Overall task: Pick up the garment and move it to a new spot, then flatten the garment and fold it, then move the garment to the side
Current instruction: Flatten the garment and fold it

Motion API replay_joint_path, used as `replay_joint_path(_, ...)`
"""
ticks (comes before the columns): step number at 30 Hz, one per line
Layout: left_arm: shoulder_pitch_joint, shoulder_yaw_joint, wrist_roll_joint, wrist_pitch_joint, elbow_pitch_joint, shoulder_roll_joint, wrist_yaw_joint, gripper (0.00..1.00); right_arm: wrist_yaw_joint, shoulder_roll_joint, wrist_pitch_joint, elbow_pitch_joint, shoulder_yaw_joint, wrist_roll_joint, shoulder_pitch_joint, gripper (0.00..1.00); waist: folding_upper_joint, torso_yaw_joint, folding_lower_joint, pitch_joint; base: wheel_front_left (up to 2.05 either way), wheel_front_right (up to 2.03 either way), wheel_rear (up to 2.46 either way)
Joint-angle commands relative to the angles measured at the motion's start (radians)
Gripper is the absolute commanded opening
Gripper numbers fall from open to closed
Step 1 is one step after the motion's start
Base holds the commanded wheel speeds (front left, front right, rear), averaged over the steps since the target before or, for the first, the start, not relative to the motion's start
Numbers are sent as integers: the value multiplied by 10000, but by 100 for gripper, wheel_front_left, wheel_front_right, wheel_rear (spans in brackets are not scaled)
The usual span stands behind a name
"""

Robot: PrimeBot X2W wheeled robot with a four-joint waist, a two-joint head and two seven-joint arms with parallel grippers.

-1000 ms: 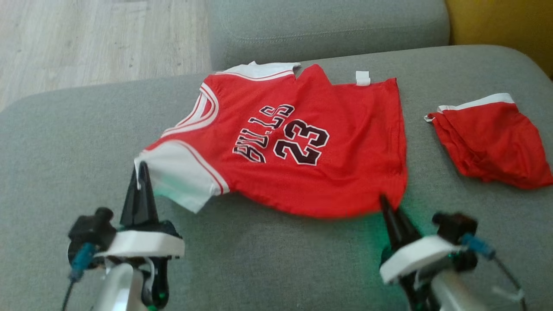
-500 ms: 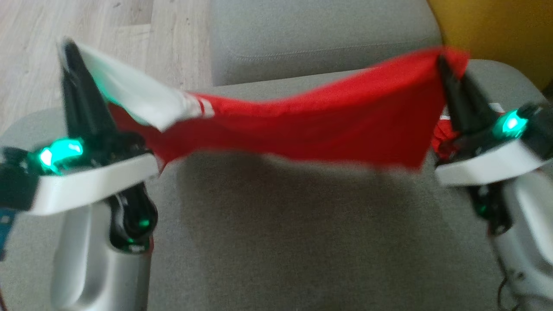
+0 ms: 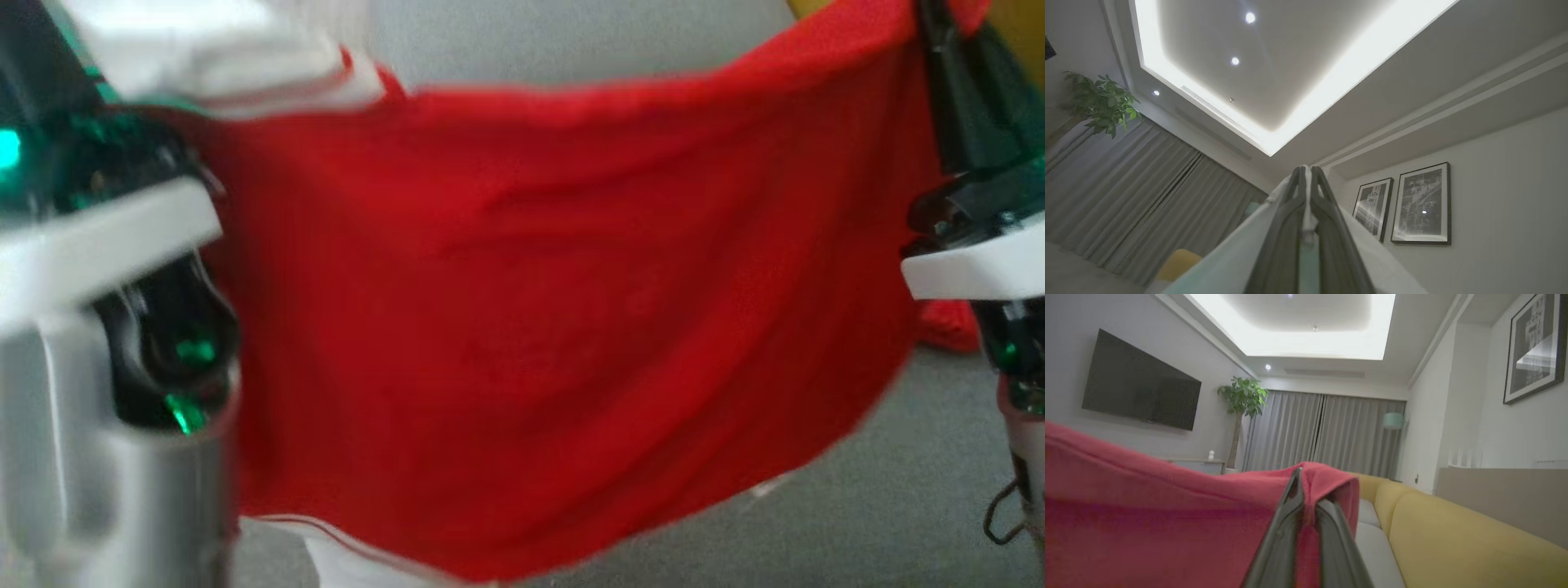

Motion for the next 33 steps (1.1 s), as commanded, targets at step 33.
replay_joint_path(33,-5978,-416,732,-1430,11825,944,-2454,0,-7,231,-2766,11267,3130,960,-6626,0,0,1192,1,3476,0,0,0)
